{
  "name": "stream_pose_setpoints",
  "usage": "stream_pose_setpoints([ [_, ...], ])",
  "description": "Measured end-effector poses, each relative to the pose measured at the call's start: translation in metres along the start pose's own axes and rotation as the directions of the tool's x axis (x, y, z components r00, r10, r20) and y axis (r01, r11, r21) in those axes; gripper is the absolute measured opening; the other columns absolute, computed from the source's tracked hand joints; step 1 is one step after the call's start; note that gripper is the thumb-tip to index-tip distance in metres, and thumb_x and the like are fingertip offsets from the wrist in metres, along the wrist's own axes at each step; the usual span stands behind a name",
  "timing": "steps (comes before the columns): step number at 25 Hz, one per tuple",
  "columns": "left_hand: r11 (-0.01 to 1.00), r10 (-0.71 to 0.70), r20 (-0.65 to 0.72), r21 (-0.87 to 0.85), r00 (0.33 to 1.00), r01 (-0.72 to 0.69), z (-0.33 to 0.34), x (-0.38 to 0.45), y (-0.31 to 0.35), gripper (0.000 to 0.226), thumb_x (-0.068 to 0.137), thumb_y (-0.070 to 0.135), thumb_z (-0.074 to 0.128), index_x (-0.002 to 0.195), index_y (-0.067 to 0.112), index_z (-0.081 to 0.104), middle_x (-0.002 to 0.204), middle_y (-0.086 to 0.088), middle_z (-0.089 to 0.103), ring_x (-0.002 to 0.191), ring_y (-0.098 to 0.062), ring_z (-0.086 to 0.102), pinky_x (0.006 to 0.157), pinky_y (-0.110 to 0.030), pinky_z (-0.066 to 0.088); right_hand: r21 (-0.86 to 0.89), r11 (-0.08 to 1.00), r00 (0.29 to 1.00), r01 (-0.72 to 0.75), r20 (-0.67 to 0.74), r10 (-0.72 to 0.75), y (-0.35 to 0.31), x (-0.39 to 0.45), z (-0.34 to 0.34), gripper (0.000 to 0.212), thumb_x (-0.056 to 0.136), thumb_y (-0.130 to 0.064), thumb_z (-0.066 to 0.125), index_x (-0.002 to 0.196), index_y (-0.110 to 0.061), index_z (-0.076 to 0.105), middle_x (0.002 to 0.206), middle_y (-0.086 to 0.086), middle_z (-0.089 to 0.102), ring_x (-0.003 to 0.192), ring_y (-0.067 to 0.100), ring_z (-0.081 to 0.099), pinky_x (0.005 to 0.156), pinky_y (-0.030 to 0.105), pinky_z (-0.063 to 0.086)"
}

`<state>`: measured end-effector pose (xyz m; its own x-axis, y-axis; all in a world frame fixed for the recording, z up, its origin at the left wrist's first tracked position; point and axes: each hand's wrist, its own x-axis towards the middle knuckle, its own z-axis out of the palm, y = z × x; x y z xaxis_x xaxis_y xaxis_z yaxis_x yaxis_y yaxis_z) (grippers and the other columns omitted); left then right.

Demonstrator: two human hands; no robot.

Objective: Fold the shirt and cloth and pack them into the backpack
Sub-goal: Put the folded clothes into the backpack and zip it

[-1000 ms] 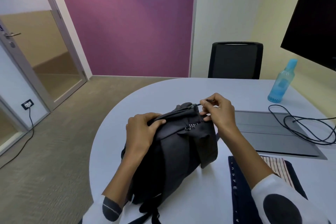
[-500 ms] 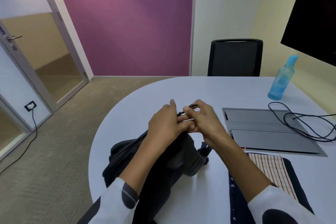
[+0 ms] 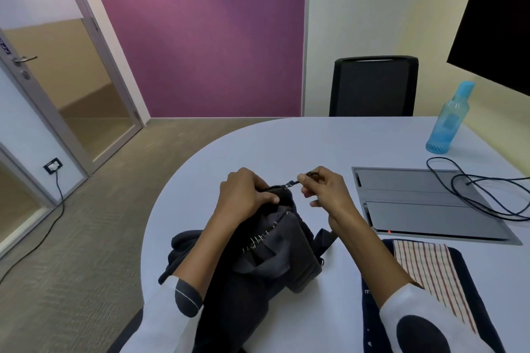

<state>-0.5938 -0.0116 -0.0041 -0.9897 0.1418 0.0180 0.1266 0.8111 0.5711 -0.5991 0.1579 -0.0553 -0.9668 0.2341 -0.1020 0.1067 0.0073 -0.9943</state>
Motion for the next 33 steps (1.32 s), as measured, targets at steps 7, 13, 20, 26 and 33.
stream_pose_setpoints([
  [7,0.966,-0.011,-0.370,-0.245,0.929,-0.087,0.002,0.005,-0.016,0.010,0.083,0.027,0.070,0.090,0.025,0.077,0.084,0.006,0.071,0.086,-0.013,0.062,0.080,-0.033,0.043,0.411,0.846,0.940,-0.339,0.100,0.328,0.039,0.033,0.005,0.007,0.091,-0.003,0.059,0.090,0.003,0.055,0.085,0.020,0.064,0.065,0.027,0.071,0.053,0.030,0.058],
  [13,0.805,-0.150,-0.457,-0.571,0.877,-0.160,-0.017,0.011,-0.049,0.021,0.080,0.014,0.074,0.078,0.036,0.073,0.079,0.014,0.073,0.083,-0.002,0.067,0.084,-0.032,0.052,0.422,0.746,0.845,-0.515,0.105,0.524,0.080,0.057,0.019,0.005,0.090,0.006,0.056,0.094,0.009,0.055,0.083,0.025,0.060,0.067,0.036,0.069,0.049,0.039,0.059],
  [20,0.822,-0.145,-0.501,-0.541,0.853,-0.178,-0.028,0.027,-0.071,0.028,0.081,0.014,0.073,0.076,0.042,0.074,0.080,0.007,0.072,0.083,-0.009,0.067,0.079,-0.032,0.050,0.323,0.752,0.795,-0.574,0.000,0.607,0.105,0.096,0.018,0.010,0.082,0.012,0.063,0.090,0.009,0.060,0.082,0.023,0.066,0.077,0.039,0.069,0.071,0.049,0.059],
  [26,0.836,-0.189,-0.714,-0.477,0.674,-0.270,-0.042,0.025,-0.066,0.016,0.082,0.014,0.073,0.089,0.028,0.073,0.078,0.009,0.069,0.076,-0.005,0.062,0.073,-0.025,0.048,0.178,0.958,0.964,-0.224,-0.104,0.245,0.015,0.168,0.058,0.013,0.085,0.002,0.065,0.075,-0.001,0.058,0.073,0.016,0.066,0.065,0.033,0.067,0.066,0.039,0.061],
  [33,0.736,-0.172,-0.300,-0.672,0.938,-0.080,0.072,0.022,0.005,0.005,0.081,0.023,0.073,0.085,0.025,0.077,0.077,0.013,0.070,0.078,-0.001,0.064,0.073,-0.015,0.045,-0.152,0.968,0.979,-0.199,-0.078,0.189,0.037,0.161,0.004,0.020,0.087,0.006,0.058,0.073,-0.006,0.065,0.077,0.014,0.067,0.058,0.015,0.064,0.043,0.015,0.048],
])
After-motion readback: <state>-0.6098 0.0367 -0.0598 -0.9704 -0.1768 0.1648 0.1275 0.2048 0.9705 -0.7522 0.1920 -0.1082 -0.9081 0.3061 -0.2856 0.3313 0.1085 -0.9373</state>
